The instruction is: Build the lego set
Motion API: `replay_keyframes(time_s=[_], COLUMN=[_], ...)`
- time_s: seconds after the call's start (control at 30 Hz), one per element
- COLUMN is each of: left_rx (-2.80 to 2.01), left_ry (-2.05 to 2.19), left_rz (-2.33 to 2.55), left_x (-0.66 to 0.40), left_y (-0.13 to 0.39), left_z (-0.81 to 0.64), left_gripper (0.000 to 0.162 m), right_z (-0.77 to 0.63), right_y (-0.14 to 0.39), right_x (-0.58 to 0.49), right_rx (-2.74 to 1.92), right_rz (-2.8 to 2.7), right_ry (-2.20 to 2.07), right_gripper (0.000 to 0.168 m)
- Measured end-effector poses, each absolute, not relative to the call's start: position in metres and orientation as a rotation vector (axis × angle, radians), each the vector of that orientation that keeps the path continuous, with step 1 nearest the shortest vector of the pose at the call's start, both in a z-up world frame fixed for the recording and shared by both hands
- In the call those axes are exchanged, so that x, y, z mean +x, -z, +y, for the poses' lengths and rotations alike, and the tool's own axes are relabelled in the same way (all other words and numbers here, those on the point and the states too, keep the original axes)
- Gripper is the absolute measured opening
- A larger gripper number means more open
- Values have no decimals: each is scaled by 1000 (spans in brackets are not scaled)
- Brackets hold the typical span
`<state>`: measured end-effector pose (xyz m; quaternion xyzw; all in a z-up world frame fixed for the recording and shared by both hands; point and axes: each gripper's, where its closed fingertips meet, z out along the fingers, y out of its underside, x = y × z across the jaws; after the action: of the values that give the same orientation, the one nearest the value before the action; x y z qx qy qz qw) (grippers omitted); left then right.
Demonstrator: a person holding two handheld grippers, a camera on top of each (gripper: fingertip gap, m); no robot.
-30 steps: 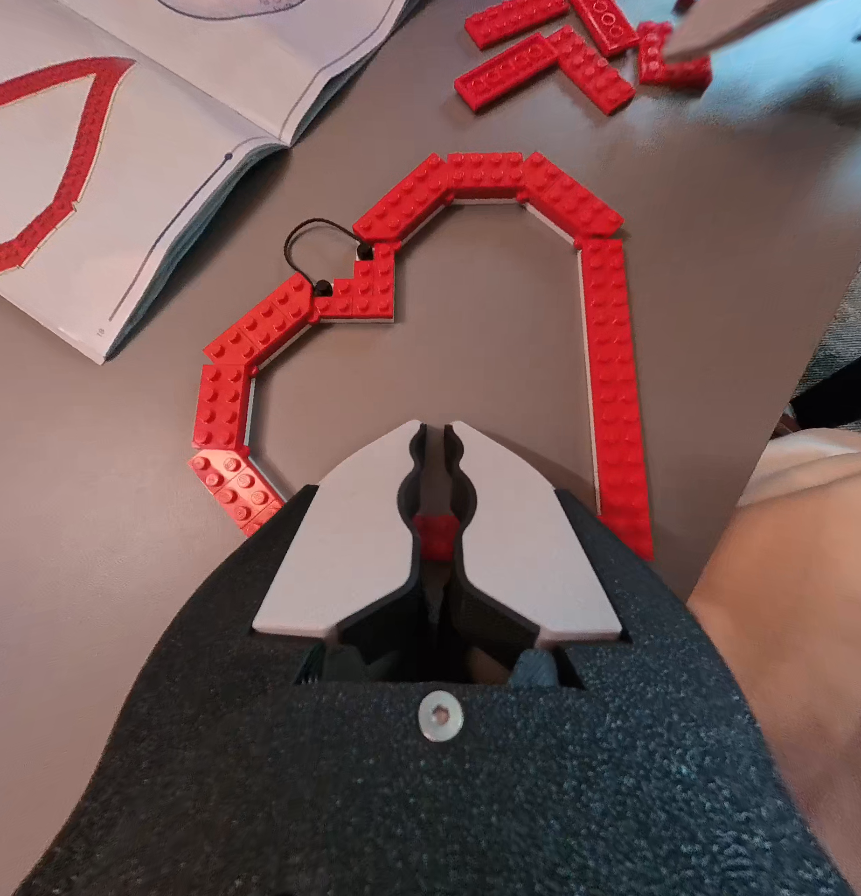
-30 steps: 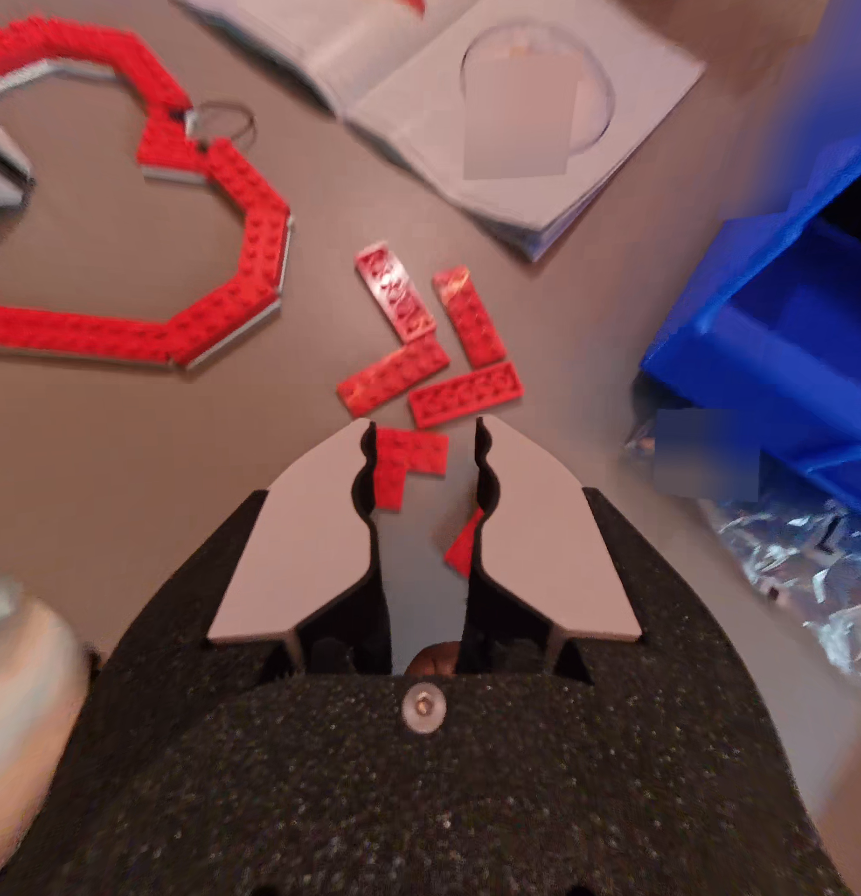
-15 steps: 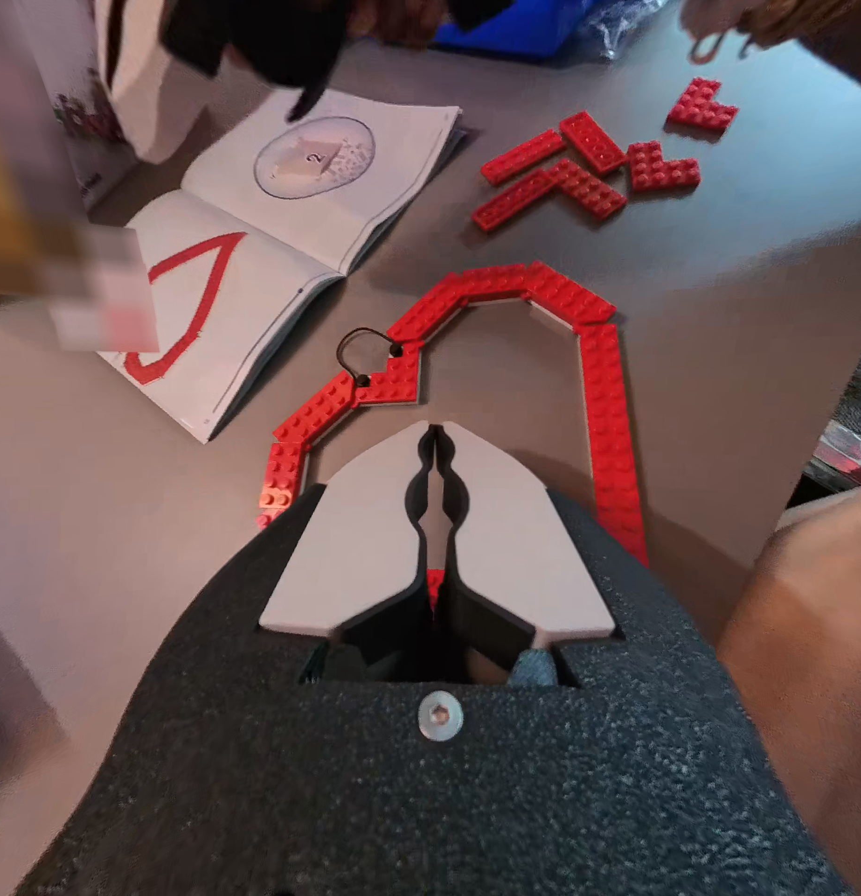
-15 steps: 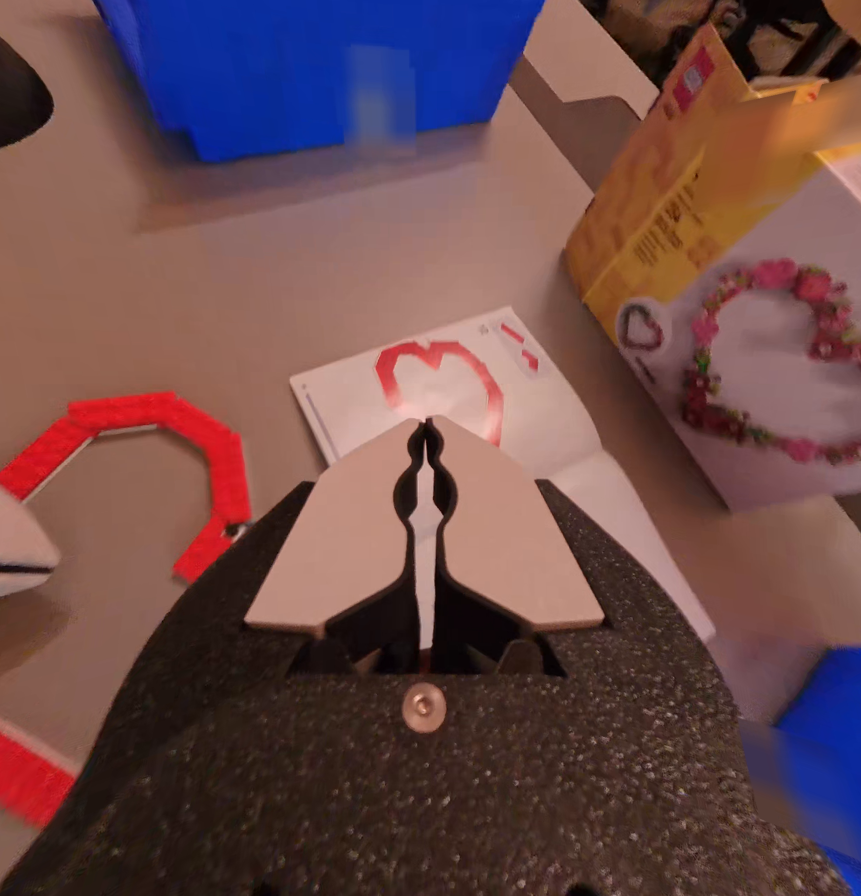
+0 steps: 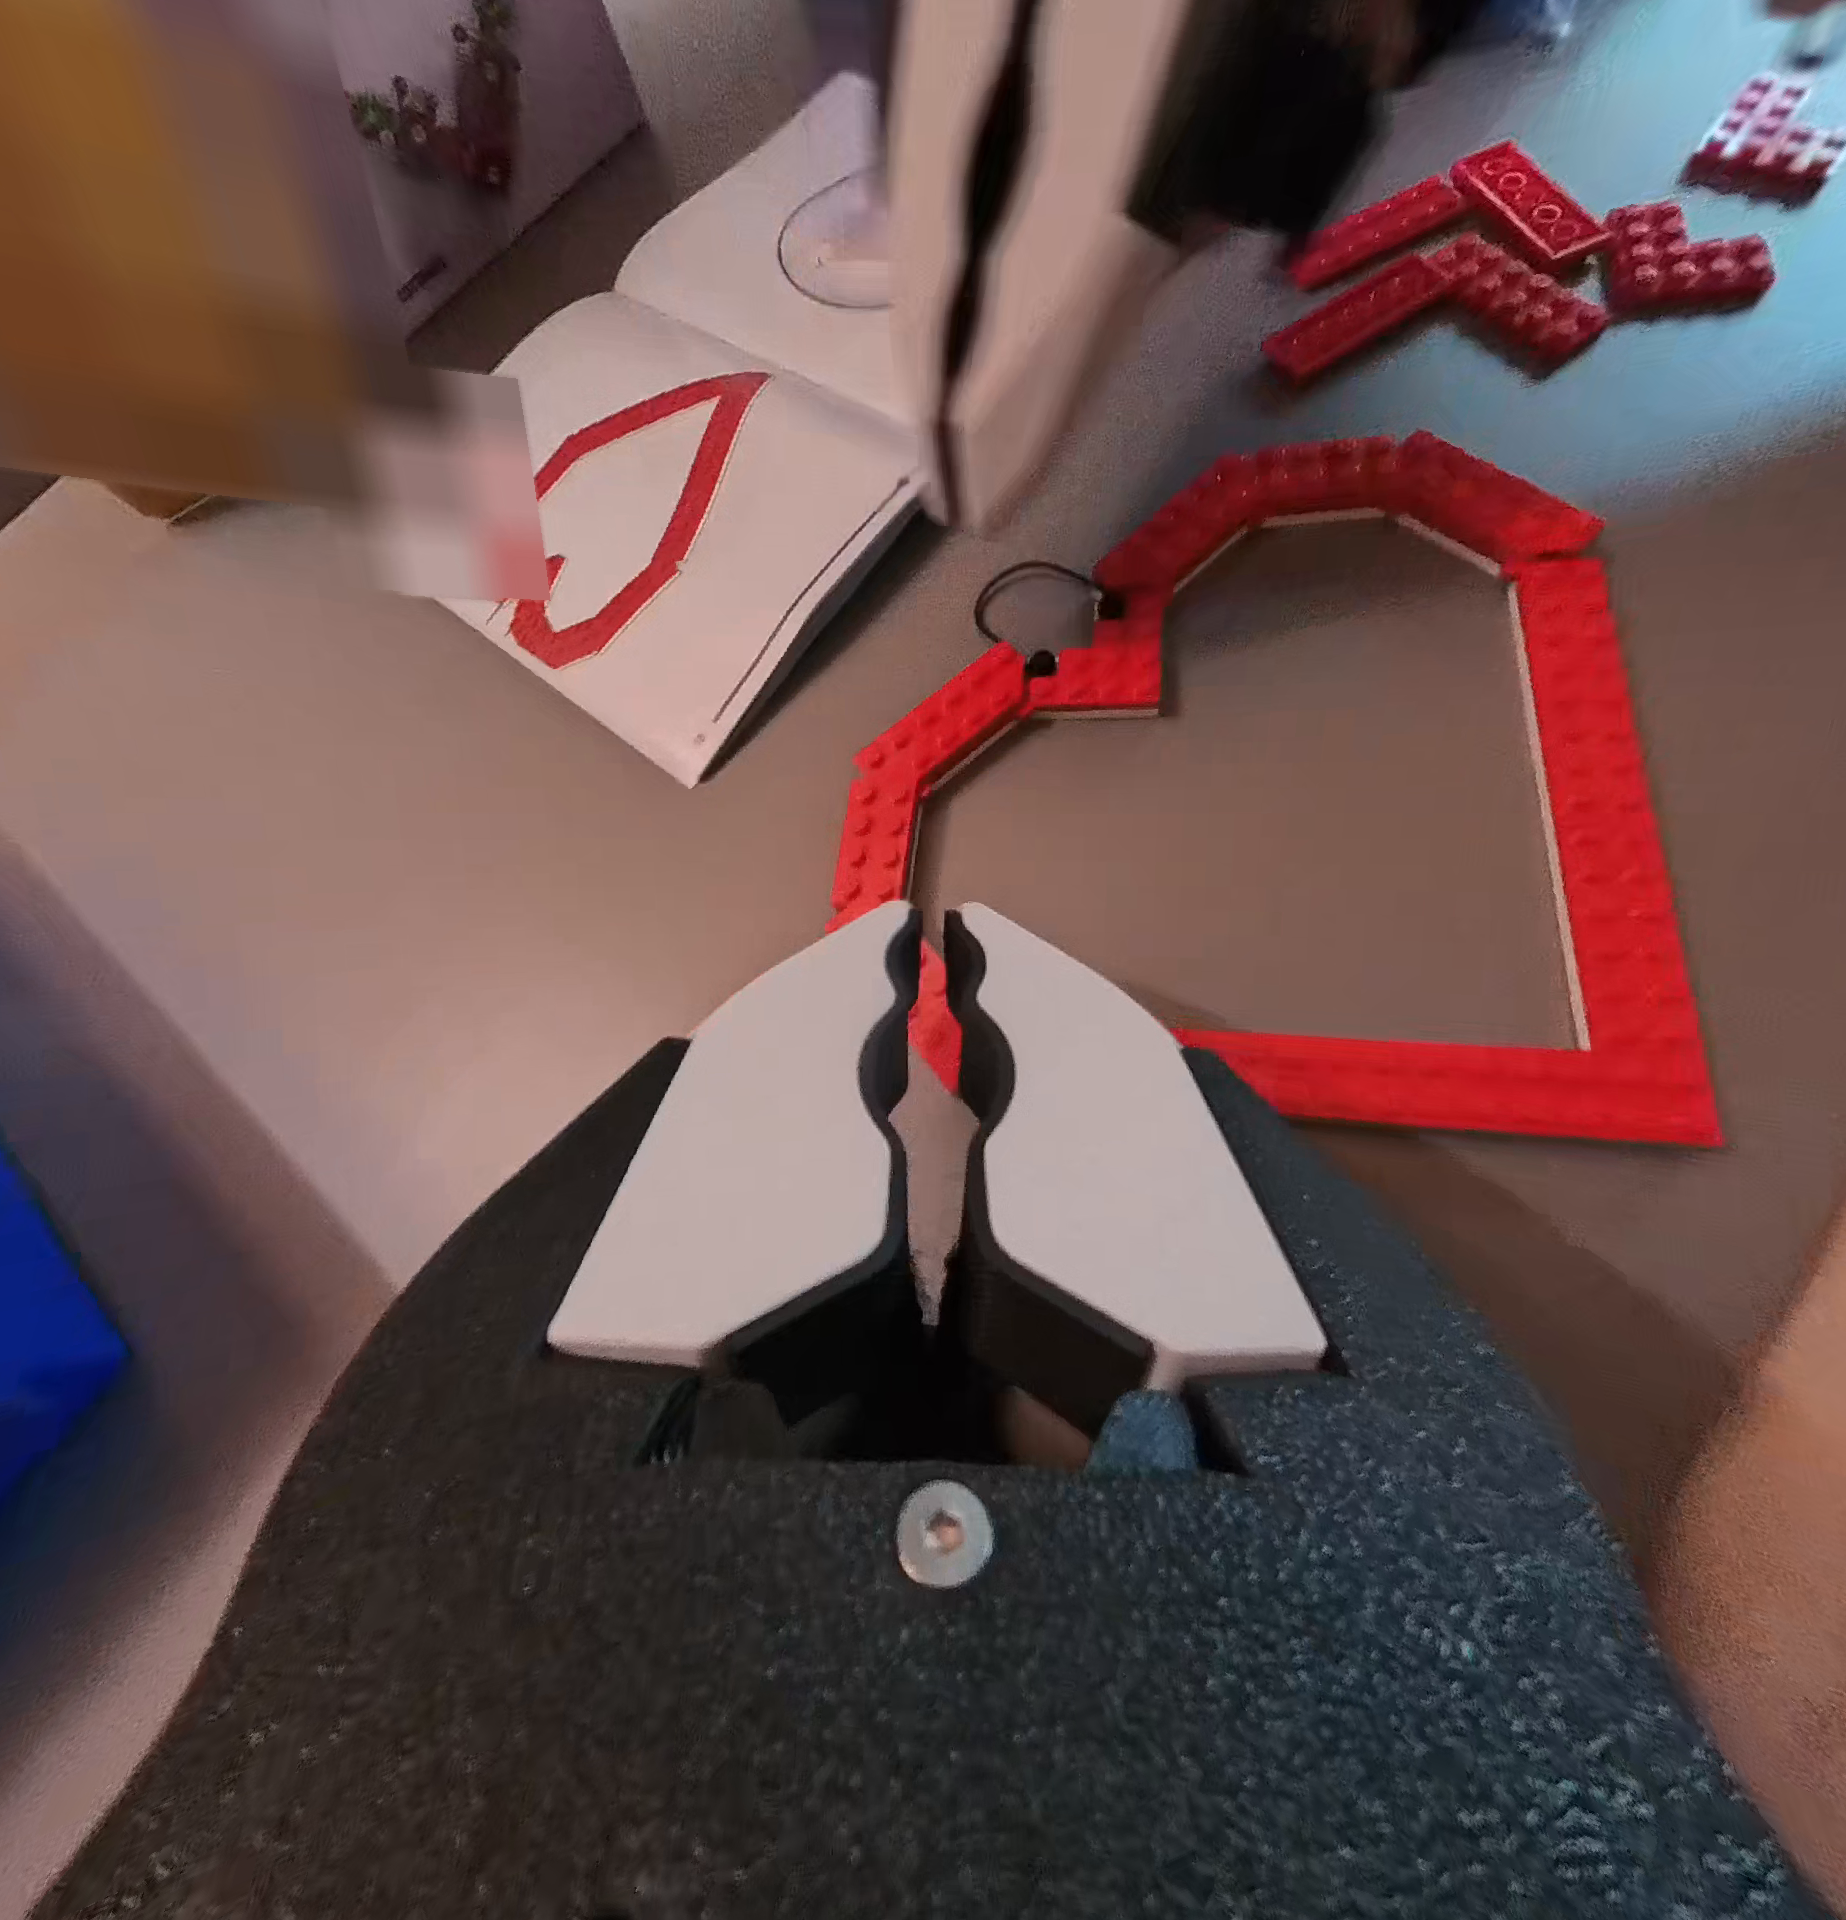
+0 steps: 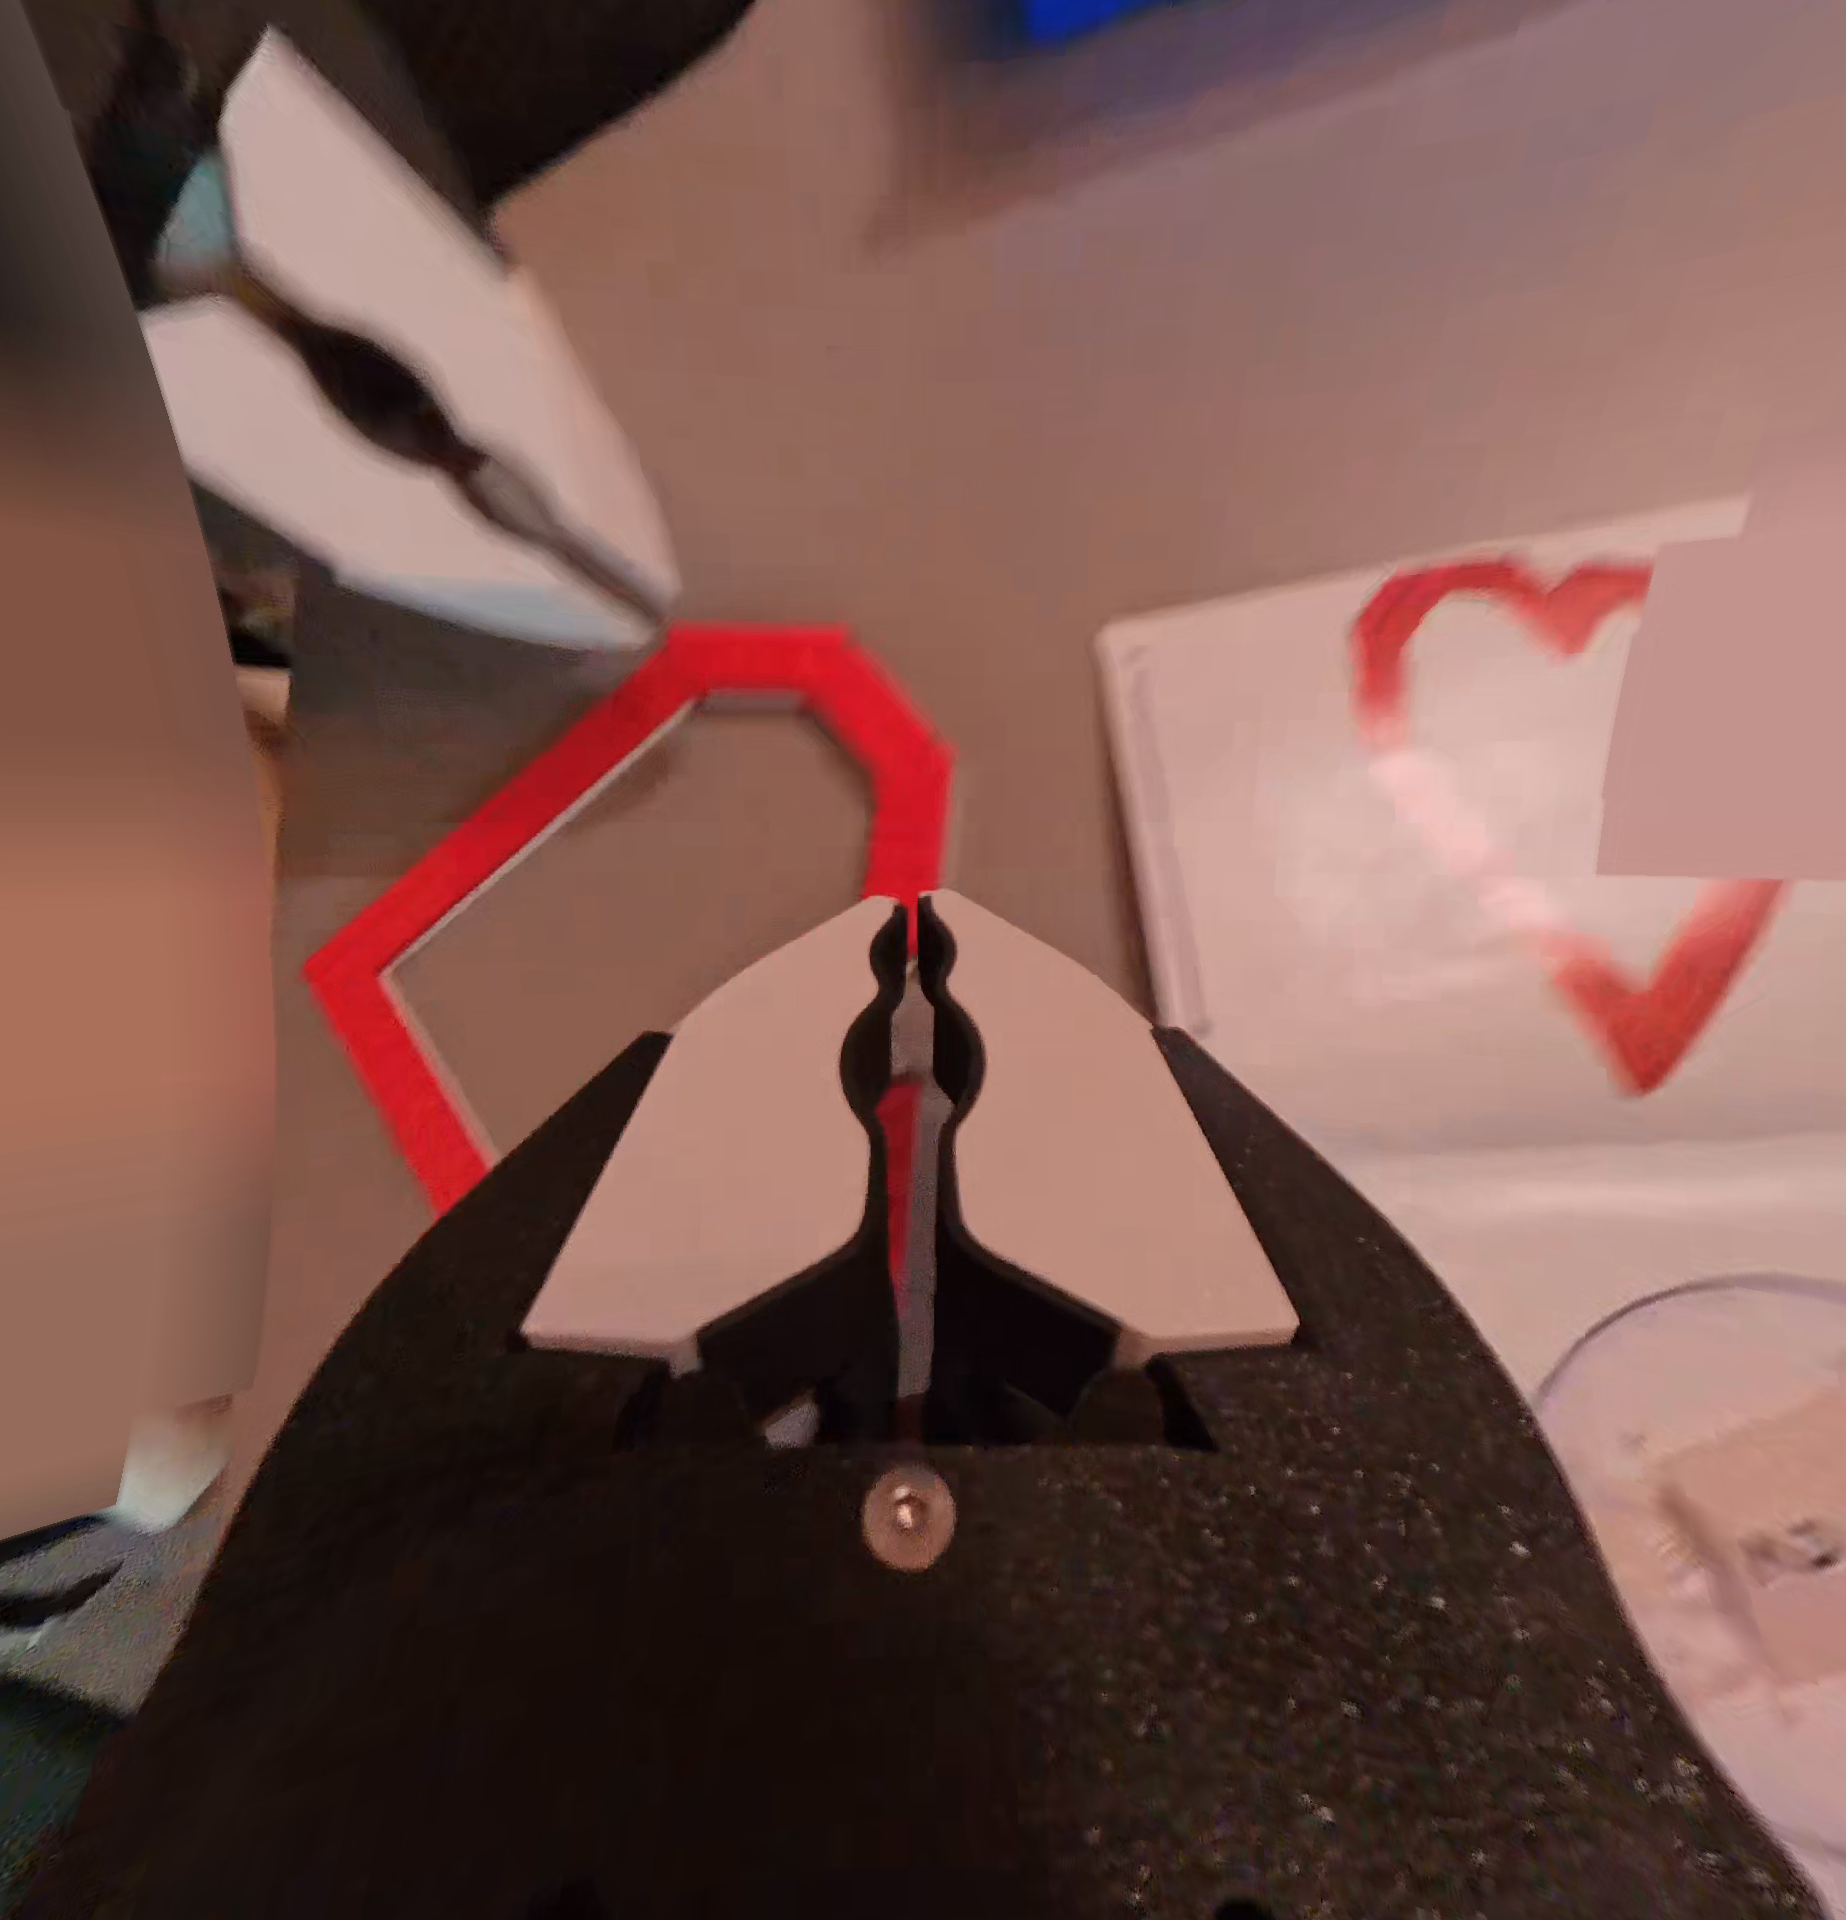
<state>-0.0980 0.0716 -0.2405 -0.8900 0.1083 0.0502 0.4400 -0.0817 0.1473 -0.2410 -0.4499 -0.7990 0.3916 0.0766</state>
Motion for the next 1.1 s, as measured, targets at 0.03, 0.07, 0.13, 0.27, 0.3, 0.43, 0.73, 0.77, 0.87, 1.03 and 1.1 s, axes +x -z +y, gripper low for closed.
replay_keyframes(time_s=[0.03,0.07,0.13,0.27,0.3,0.43,0.73,0.77,0.87,1.03,1.1], left_rx=[-2208,-2198,-2183,-2236,-2249,-2245,-2211,-2209,-2220,-2200,-2067], left_ry=[-115,-93,-52,-154,-170,-142,-331,-319,-311,-330,-399], left_rz=[271,285,315,317,294,108,306,301,259,109,-15], left_x=[-94,-87,-71,-74,-79,-100,-67,-66,-74,-103,-125], left_y=[242,243,246,255,256,255,242,241,241,244,226], left_z=[78,86,105,128,126,116,121,118,106,93,91], left_gripper=[3,4,5,5,5,4,4,4,5,7,8], right_z=[142,138,132,128,132,163,209,208,211,219,241], right_y=[248,253,260,262,262,255,205,212,229,246,233], right_x=[-67,-56,-52,-49,-43,-39,-119,-125,-139,-165,-177], right_rx=[-1353,-1350,-1338,-1308,-1323,-1418,-1332,-1355,-1392,-1412,-1464], right_rz=[-2433,-2458,-2422,-2358,-2360,-2223,-1792,-1854,-1973,-1986,-1743], right_ry=[-1128,-1083,-1020,-1006,-990,-947,-953,-966,-941,-897,-908], right_gripper=[2,2,2,3,2,2,1,1,4,4,4])
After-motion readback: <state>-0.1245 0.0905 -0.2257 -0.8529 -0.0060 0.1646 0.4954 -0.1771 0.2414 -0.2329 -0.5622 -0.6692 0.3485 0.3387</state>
